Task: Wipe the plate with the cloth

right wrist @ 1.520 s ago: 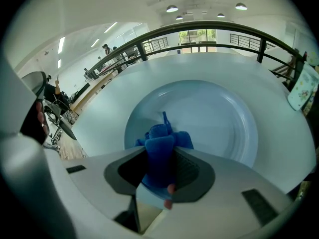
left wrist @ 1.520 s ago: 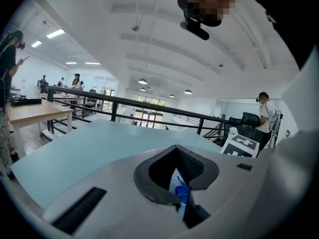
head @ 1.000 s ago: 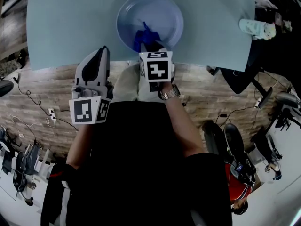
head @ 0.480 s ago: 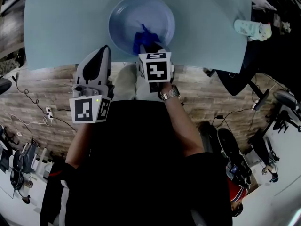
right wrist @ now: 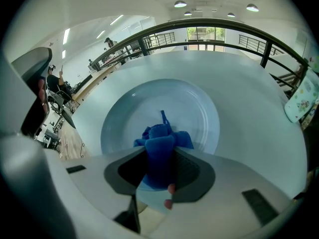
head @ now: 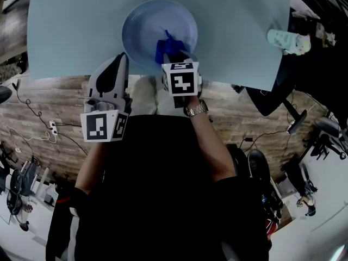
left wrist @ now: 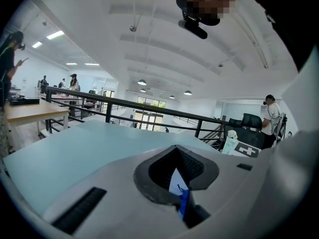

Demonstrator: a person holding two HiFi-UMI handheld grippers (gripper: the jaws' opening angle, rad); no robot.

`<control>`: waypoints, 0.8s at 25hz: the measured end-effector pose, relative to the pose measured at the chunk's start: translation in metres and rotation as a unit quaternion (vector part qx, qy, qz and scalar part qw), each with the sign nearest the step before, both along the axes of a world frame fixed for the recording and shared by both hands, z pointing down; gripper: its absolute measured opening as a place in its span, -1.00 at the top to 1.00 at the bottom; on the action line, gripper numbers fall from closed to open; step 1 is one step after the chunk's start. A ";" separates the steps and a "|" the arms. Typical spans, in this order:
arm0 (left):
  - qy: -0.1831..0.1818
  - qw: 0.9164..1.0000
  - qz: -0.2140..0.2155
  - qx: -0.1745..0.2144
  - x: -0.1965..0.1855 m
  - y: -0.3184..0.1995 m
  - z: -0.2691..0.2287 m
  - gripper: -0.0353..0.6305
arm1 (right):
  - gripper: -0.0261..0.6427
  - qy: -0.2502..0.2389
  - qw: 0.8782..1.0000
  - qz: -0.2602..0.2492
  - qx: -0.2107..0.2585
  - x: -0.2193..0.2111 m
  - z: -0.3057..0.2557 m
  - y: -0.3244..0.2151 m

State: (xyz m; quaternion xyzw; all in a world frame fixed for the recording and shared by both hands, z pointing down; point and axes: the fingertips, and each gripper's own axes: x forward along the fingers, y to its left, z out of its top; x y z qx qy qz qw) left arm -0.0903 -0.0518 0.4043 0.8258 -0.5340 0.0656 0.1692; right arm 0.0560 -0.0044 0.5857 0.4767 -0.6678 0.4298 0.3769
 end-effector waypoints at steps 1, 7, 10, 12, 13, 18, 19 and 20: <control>-0.001 1.000 -0.001 0.000 0.002 -0.001 0.000 0.89 | 0.57 -0.002 1.000 -0.002 0.004 0.001 -0.001 -0.003; -0.007 1.000 -0.010 0.005 0.009 -0.006 -0.003 0.89 | 0.57 0.000 1.000 -0.010 0.000 0.013 0.000 -0.010; -0.011 1.000 -0.014 0.009 0.013 -0.009 -0.005 0.89 | 0.57 -0.002 1.000 -0.013 0.002 0.019 0.001 -0.015; -0.013 1.000 -0.018 0.011 0.014 -0.012 -0.007 0.89 | 0.57 -0.003 1.000 -0.017 0.002 0.021 0.001 -0.019; -0.014 1.000 -0.021 0.012 0.015 -0.012 -0.007 0.89 | 0.57 -0.004 1.000 -0.019 0.003 0.022 0.001 -0.021; -0.017 0.999 -0.033 0.015 0.023 -0.014 -0.010 0.89 | 0.57 -0.007 1.000 -0.028 0.006 0.030 0.002 -0.031; -0.017 0.999 -0.036 0.016 0.024 -0.015 -0.011 0.89 | 0.57 -0.008 0.999 -0.030 0.006 0.030 0.002 -0.034; -0.018 0.999 -0.038 0.016 0.025 -0.015 -0.011 0.89 | 0.57 -0.009 0.999 -0.033 0.007 0.031 0.002 -0.036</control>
